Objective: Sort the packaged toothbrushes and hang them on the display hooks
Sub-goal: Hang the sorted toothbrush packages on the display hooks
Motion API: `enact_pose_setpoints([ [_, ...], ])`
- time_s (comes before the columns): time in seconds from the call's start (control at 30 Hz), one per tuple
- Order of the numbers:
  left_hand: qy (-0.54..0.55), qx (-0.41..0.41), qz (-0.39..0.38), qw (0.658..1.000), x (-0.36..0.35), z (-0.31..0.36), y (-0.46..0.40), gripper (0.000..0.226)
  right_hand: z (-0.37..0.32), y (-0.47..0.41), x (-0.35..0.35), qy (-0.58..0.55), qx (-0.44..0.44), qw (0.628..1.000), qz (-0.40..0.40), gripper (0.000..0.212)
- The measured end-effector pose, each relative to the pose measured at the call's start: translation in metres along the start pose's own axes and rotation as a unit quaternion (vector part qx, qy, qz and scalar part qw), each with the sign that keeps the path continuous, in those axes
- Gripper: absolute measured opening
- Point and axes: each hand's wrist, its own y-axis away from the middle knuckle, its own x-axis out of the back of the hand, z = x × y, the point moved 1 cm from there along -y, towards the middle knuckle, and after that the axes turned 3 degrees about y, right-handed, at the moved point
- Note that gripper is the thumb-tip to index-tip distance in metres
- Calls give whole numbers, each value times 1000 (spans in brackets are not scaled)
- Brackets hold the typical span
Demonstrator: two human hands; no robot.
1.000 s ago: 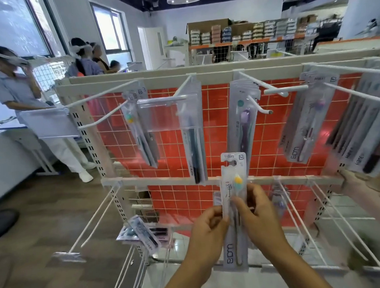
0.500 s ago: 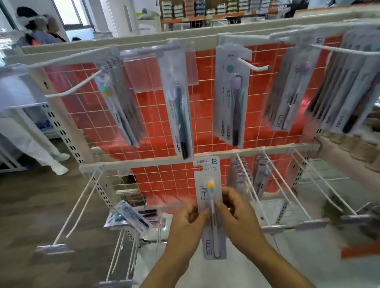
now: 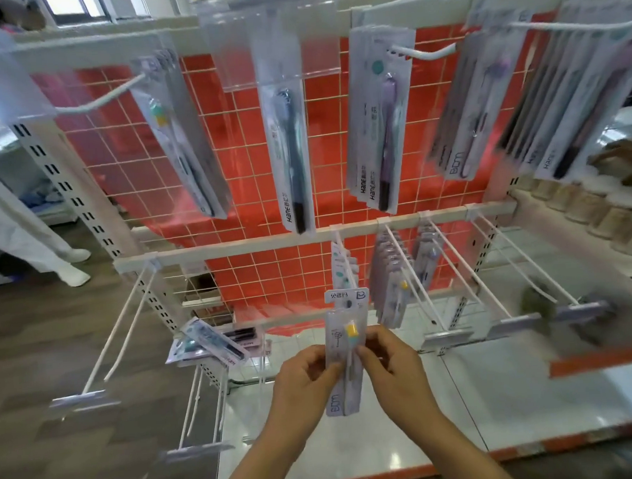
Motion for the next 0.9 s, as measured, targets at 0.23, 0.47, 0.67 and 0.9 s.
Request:
enact_pose_setpoints([
  [0.23, -22, -35, -21, 999, -23, -1, 1, 16, 22, 10, 20, -2, -25, 999, 44, 22],
  [0.47, -48, -54, -26, 997, -62, -6, 2, 11, 39, 18, 53, 19, -24, 998, 54, 23],
  [0.67, -60, -45, -6, 997, -100, -18, 7, 13, 65, 21, 83, 40, -24, 999, 24, 17],
  [0.9, -74, -17, 40, 996, -134, -40, 5, 10, 101, 17, 105, 79, -23, 996, -32, 21],
])
